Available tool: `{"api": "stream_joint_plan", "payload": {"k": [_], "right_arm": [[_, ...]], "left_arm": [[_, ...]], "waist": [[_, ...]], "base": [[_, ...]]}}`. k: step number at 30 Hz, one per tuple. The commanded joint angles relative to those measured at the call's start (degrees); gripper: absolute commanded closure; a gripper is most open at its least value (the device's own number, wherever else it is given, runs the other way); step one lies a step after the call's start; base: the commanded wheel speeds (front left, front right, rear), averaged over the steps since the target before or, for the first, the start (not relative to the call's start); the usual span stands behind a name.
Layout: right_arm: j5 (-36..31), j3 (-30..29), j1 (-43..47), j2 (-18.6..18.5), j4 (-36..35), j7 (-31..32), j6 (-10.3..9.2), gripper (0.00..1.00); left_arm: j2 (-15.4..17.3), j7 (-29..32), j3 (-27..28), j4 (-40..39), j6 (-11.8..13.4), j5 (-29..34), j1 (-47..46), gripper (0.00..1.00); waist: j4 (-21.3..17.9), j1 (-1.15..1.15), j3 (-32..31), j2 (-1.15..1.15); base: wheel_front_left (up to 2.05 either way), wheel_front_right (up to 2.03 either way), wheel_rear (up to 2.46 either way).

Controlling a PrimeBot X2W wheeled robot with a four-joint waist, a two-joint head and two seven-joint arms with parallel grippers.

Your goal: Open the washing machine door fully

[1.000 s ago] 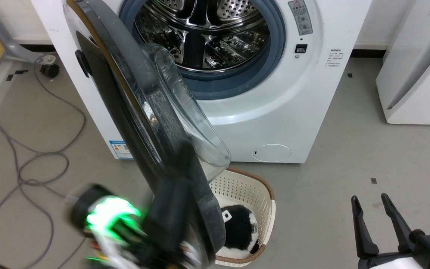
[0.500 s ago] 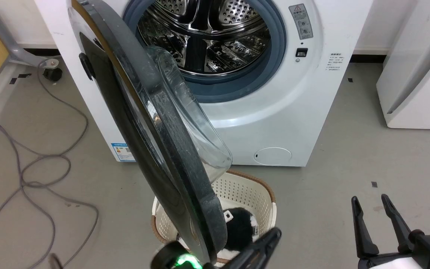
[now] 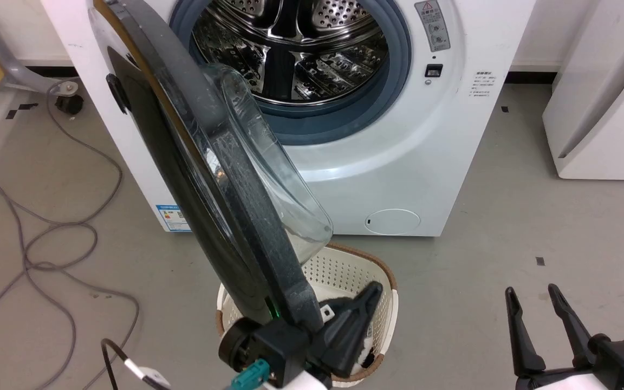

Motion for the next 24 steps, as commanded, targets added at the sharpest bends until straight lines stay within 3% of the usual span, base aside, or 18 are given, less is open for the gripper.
{"api": "stream_joint_plan", "payload": {"k": [1, 12, 24], "right_arm": [[0.0, 0.0, -1.0, 0.2, 0.1, -0.3, 0.3, 0.0], [0.3, -0.1, -1.4, 0.2, 0.5, -0.6, 0.3, 0.0], [0.4, -0.2, -0.9, 0.2, 1.1, -0.4, 0.3, 0.0]], "left_arm": [[0.0, -0.3, 0.2, 0.4, 0.3, 0.0, -0.7, 1.0], [-0.2, 1.3, 2.3, 4.5, 3.9, -0.4, -1.8, 1.0], [2.5, 6.0, 3.5, -3.0, 9.3, 0.7, 3.9, 1.0]], "waist": [[0.0, 0.0, 0.0, 0.0], [0.0, 0.0, 0.5, 0.0], [1.7, 0.0, -0.8, 0.0]], "base": [[0.0, 0.0, 0.0], [0.0, 0.0, 0.0], [0.0, 0.0, 0.0]]}}
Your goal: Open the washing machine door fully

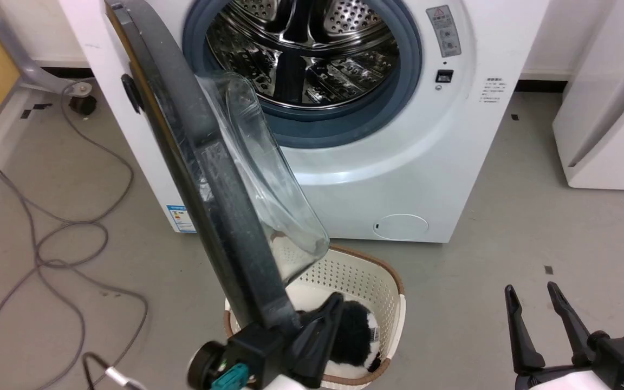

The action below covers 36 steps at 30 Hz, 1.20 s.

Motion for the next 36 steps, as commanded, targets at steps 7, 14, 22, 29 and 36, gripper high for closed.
{"api": "stream_joint_plan", "payload": {"k": [7, 14, 22, 29, 36], "right_arm": [[0.2, 0.1, 0.5, 0.2, 0.1, -0.1, 0.3, 0.0], [0.1, -0.1, 1.0, 0.2, 0.0, 0.1, 0.3, 0.0], [-0.2, -0.9, 1.2, 0.2, -0.8, 0.3, 0.3, 0.0], [-0.3, -0.5, 0.3, 0.2, -1.7, 0.6, 0.3, 0.0], [-0.7, -0.7, -0.4, 0.2, -3.0, 0.9, 0.3, 0.0]], "left_arm": [[2.3, 1.8, 2.5, -7.0, 3.7, 0.6, 4.4, 1.0], [4.2, 3.8, 5.3, -12.6, 7.4, 1.4, 7.8, 1.0], [6.2, 2.2, 12.0, -16.5, 11.5, 2.3, 9.7, 1.0], [9.2, -0.6, 20.8, -13.6, 13.2, 1.0, 8.7, 1.0], [11.0, -4.6, 29.9, -7.3, 13.3, -3.8, 6.4, 1.0]], "waist": [[2.0, 0.0, -0.4, 0.0], [4.8, 0.0, -0.7, 0.0], [8.4, 0.0, -0.2, 0.0], [9.5, 0.0, 0.9, 0.0], [9.0, 0.0, 2.4, 0.0]], "base": [[0.0, 0.0, 0.0], [0.0, 0.0, 0.0], [0.0, 0.0, 0.0], [0.0, 0.0, 0.0], [0.0, 0.0, 0.0]]}}
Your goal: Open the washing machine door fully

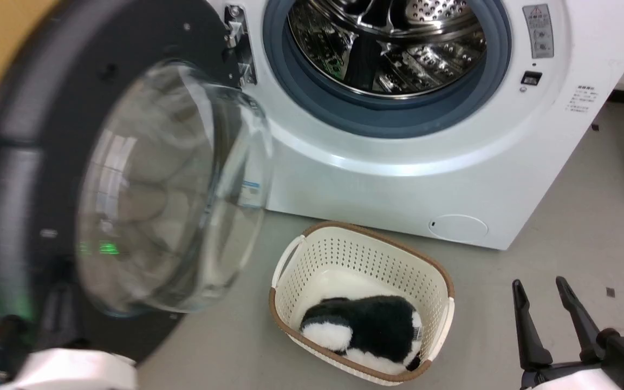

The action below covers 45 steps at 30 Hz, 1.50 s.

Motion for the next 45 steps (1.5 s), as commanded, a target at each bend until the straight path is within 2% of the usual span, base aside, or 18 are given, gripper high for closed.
{"api": "stream_joint_plan", "payload": {"k": [1, 9, 19, 24, 30, 35, 37, 38, 45], "right_arm": [[-0.6, -0.1, -1.2, 0.1, -0.9, 0.2, 0.3, 0.0], [-1.2, -0.2, -2.0, 0.1, -3.2, 0.8, 0.3, 0.0], [-1.6, -0.4, -2.8, 0.1, -4.9, 1.7, 0.3, 0.0], [-1.6, -0.6, -2.8, 0.1, -4.9, 1.8, 0.3, 0.0], [-1.2, -0.7, -2.2, 0.1, -4.2, 1.7, 0.3, 0.0], [-0.7, -0.7, -0.8, 0.1, -3.2, 1.6, 0.3, 0.0], [-0.6, -0.8, -0.2, 0.1, -3.1, 1.7, 0.3, 0.0], [-0.6, -0.7, 0.0, 0.1, -2.9, 1.8, 0.3, 0.0], [-0.4, -0.5, 1.8, 0.1, -2.6, 2.3, 0.3, 0.0]], "left_arm": [[0.6, -1.7, 3.4, 3.2, -0.2, -2.5, -1.7, 1.0], [2.2, -6.4, 10.7, 14.9, -2.6, -8.3, -5.9, 1.0], [6.0, -13.1, 15.6, 35.1, -8.8, -12.4, -14.6, 1.0], [6.9, -14.6, 16.8, 41.9, -11.2, -12.4, -17.2, 1.0], [4.8, -15.1, 17.5, 44.3, -12.6, -10.6, -16.2, 1.0], [0.5, -15.1, 17.8, 39.9, -12.9, -7.4, -10.7, 0.99], [-1.5, -15.1, 15.7, 38.9, -13.1, -6.1, -7.7, 0.39], [-2.6, -15.0, 14.5, 38.5, -13.1, -5.6, -6.3, 0.0], [-7.2, -14.4, 5.7, 34.6, -13.5, -0.6, 0.4, 0.0]], "waist": [[-0.3, 0.0, 0.6, 0.0], [-1.0, 0.0, 2.2, 0.0], [-1.8, 0.0, 3.7, 0.0], [-2.0, 0.0, 3.5, 0.0], [-2.2, 0.0, 2.0, 0.0], [-2.2, 0.0, -0.7, 0.0], [-2.2, 0.0, -1.7, 0.0], [-2.3, 0.0, -2.3, 0.0], [-2.6, 0.0, -5.3, 0.0]], "base": [[0.0, 0.0, 0.0], [0.0, 0.0, 0.0], [0.0, 0.0, 0.0], [0.0, 0.0, 0.0], [0.0, 0.0, 0.0], [0.0, 0.0, 0.0], [0.0, 0.0, 0.0], [0.0, 0.0, 0.0], [0.0, 0.0, 0.0]]}}
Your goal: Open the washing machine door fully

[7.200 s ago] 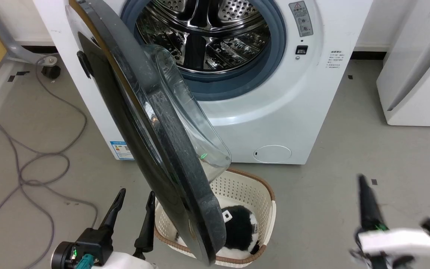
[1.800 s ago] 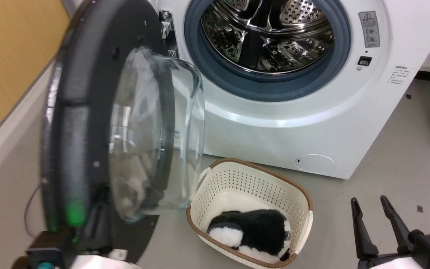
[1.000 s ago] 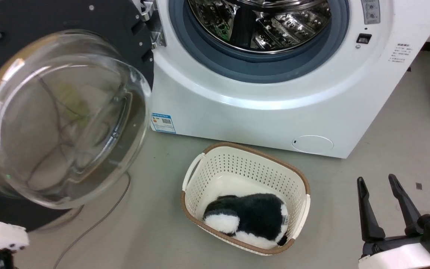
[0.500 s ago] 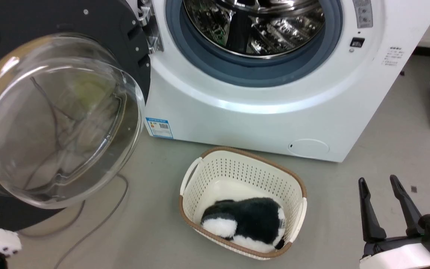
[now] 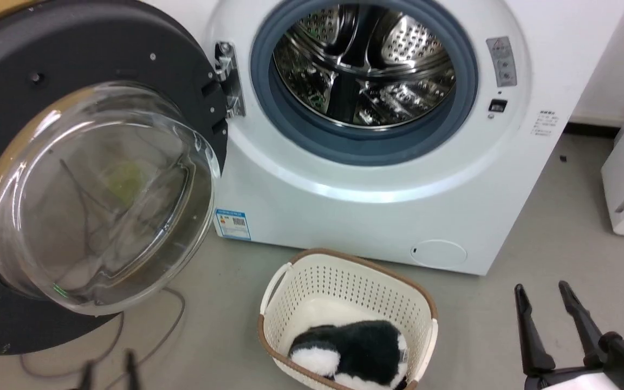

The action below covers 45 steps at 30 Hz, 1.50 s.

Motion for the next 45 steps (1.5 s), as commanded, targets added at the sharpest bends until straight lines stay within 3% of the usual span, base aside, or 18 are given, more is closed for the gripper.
{"api": "stream_joint_plan", "payload": {"k": [1, 9, 17, 26, 38, 39, 45], "right_arm": [[0.0, 0.1, 1.0, 0.1, 0.0, 0.3, 0.3, 0.0], [-1.0, 0.1, 1.4, 0.1, -0.6, 1.5, 0.3, 0.0], [-1.9, -0.4, 1.6, 0.1, -1.2, 2.6, 0.3, 0.0], [-2.5, -0.9, 1.8, 0.1, -1.6, 3.2, 0.3, 0.0], [-2.2, -0.9, 1.4, 0.1, -1.4, 2.9, 0.3, 0.0], [-2.1, -0.8, 0.8, 0.0, -1.2, 3.0, 0.0, 1.0], [-2.3, -0.6, 0.4, 0.0, -1.0, 3.2, -0.08, 1.0]], "left_arm": [[-0.6, -0.2, -1.9, -1.1, -0.6, 1.6, 0.8, 0.0], [-3.3, -0.8, -8.6, -7.0, -1.6, 7.4, -0.3, 0.0], [-2.6, -0.9, -11.8, -11.0, -2.0, 11.9, -3.9, 0.0], [-2.1, 2.3, -12.1, -13.4, -2.0, 11.2, -5.2, 0.0], [-1.7, 5.3, -12.5, -16.6, -1.4, 10.5, -4.1, 0.0], [-2.1, 5.4, -12.4, -16.4, -1.6, 10.8, -4.5, 1.0], [-2.4, 5.8, -12.1, -16.2, -1.8, 11.2, -4.6, 1.0]], "waist": [[-0.3, 0.01, -0.7, 0.0], [-2.5, 0.01, -1.5, 0.0], [-5.9, 0.01, -1.1, 0.0], [-8.7, 0.01, -0.2, 0.0], [-9.3, 0.01, 0.2, 0.0], [-9.3, 0.01, 0.2, 0.0], [-9.4, 0.01, 0.1, 0.0]], "base": [[0.0, 0.0, 0.0], [0.0, 0.0, 0.0], [0.0, 0.0, 0.0], [0.0, 0.0, 0.0], [0.0, 0.0, 0.0], [0.0, 0.0, 0.0], [0.0, 0.0, 0.0]]}}
